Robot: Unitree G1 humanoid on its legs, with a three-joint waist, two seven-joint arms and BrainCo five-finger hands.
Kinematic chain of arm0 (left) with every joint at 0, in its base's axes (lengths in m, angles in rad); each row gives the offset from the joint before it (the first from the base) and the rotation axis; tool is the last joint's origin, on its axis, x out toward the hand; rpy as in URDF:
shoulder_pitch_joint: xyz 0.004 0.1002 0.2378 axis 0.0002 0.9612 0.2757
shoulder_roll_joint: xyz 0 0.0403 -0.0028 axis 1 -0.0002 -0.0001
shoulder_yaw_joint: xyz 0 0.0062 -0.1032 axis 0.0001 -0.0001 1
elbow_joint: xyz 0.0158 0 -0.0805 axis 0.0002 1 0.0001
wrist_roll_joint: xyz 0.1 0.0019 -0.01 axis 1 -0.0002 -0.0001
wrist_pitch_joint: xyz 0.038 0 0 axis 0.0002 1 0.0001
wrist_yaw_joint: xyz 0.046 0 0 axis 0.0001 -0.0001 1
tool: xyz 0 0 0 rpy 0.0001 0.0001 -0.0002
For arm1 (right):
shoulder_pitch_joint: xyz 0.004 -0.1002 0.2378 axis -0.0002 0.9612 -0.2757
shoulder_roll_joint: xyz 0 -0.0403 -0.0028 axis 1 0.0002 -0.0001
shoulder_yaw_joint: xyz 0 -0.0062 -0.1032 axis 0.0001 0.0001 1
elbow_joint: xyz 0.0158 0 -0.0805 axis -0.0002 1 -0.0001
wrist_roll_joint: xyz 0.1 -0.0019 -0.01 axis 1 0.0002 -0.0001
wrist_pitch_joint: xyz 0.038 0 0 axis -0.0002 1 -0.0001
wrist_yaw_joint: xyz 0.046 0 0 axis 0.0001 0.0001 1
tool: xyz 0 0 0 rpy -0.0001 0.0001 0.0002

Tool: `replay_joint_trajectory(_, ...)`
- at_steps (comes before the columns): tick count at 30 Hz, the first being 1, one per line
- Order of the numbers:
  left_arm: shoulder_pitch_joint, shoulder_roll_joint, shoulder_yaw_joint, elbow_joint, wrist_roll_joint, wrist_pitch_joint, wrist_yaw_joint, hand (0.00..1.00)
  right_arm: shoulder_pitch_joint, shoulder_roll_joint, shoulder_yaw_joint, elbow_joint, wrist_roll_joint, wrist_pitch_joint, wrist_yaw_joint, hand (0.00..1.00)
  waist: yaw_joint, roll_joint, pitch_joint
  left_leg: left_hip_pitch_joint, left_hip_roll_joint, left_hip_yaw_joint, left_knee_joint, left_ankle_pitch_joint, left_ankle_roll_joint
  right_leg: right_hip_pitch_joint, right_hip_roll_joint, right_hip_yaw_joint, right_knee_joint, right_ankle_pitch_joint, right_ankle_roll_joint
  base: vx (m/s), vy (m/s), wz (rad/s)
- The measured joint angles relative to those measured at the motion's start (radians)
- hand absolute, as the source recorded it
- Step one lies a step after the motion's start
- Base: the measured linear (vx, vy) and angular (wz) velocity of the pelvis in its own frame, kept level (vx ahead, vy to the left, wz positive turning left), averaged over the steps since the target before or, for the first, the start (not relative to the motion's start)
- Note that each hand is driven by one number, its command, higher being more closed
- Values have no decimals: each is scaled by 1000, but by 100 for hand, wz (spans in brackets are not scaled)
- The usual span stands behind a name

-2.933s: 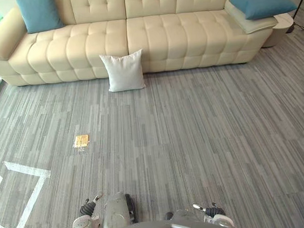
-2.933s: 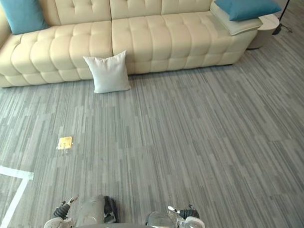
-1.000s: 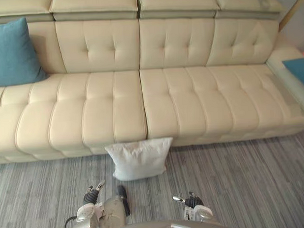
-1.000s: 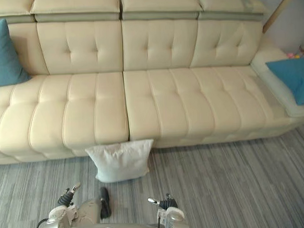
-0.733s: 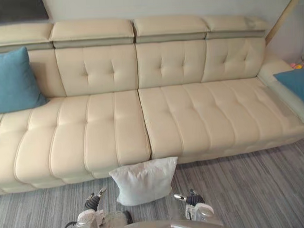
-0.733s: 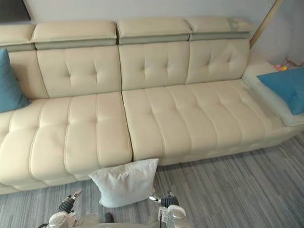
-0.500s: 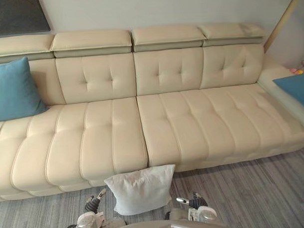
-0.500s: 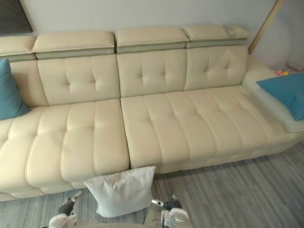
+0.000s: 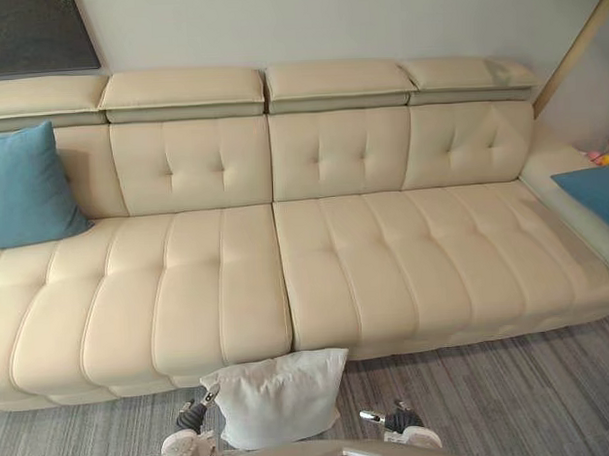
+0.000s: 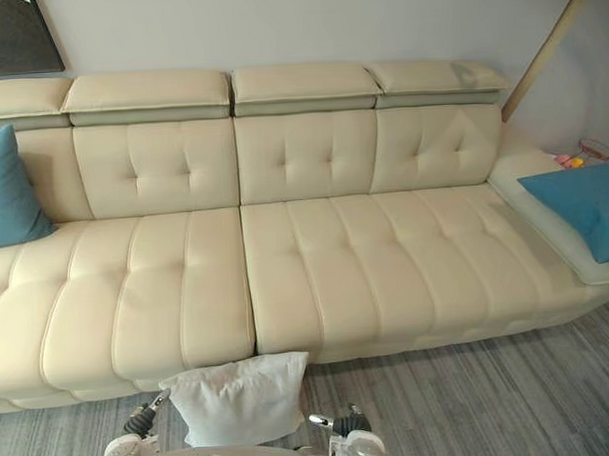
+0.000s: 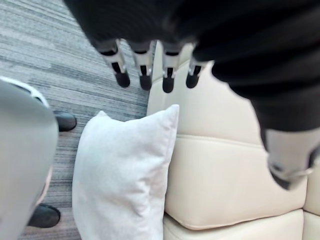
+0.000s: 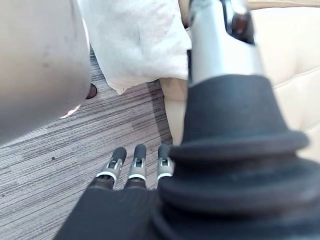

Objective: Pick up cushions and gather them together orderly.

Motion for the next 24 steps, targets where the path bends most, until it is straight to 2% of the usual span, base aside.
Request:
replay_joint_trajectory(3, -3, 10, -28, 1, 17, 0, 0, 0, -5, 0, 4, 8, -1, 0, 0, 0, -1, -4, -1, -4, -19, -24, -2, 3, 9, 3, -16, -5, -4, 2, 0, -20, 59, 14)
replay_joint_trajectory(6, -21, 19, -50, -5, 17, 0, 4, 0, -35, -4, 53, 4, -6, 1, -1, 0, 5, -3, 31, -40, -29, -46, 3, 5, 13, -32, -30, -13, 31, -5, 2, -77, 24, 15)
replay_joint_trajectory(8, -58, 39, -74, -21, 14, 0, 21, 0, -71, -3, 93, -37, -21, 3, -4, 0, 6, -22, 81, -133, -27, -55, 87, -10, 25, -115, -45, -14, 113, -23, -1, -211, -4, 26)
replay_joint_trajectory(9, -88, 42, -82, -42, 13, 1, 26, 0, -93, -7, 100, -86, -33, 0, -7, 0, 4, -26, 114, -221, -18, -74, 178, -43, 27, -174, -48, -17, 164, -38, -3, -267, -5, 30)
replay_joint_trajectory(12, -152, 43, -98, -93, -38, 0, 58, 0, -181, -62, 142, -219, -43, 1, -46, 0, 9, 11, 200, -479, 16, -81, 439, -135, 29, -402, -57, -13, 370, -110, -9, -359, 33, 15)
replay_joint_trajectory(16, -215, 87, -99, -154, -72, -1, 91, 0, -255, -97, 162, -330, -42, 1, -91, 0, 12, 18, 258, -637, 29, -84, 555, -153, 35, -575, -70, -4, 500, -139, -20, -166, -6, 1)
replay_joint_trajectory(19, -251, 108, -93, -191, -100, -4, 104, 0, -293, -101, 159, -399, -42, 1, -125, 0, 11, 19, 278, -728, 37, -84, 609, -154, 34, -671, -74, 3, 562, -150, -29, -83, -19, -3)
replay_joint_trajectory(22, -323, 124, -73, -238, -117, -10, 133, 0, -373, -107, 140, -453, -42, 3, -182, 0, 10, 23, 323, -831, 53, -77, 676, -165, 37, -785, -73, 21, 632, -157, -31, -83, -22, -12)
replay_joint_trajectory(24, -372, 126, -41, -262, -141, -15, 138, 0, -428, -115, 118, -476, -42, 4, -222, 0, 8, 26, 329, -931, 66, -73, 715, -167, 36, -886, -66, 30, 663, -154, -35, -87, -18, -16)
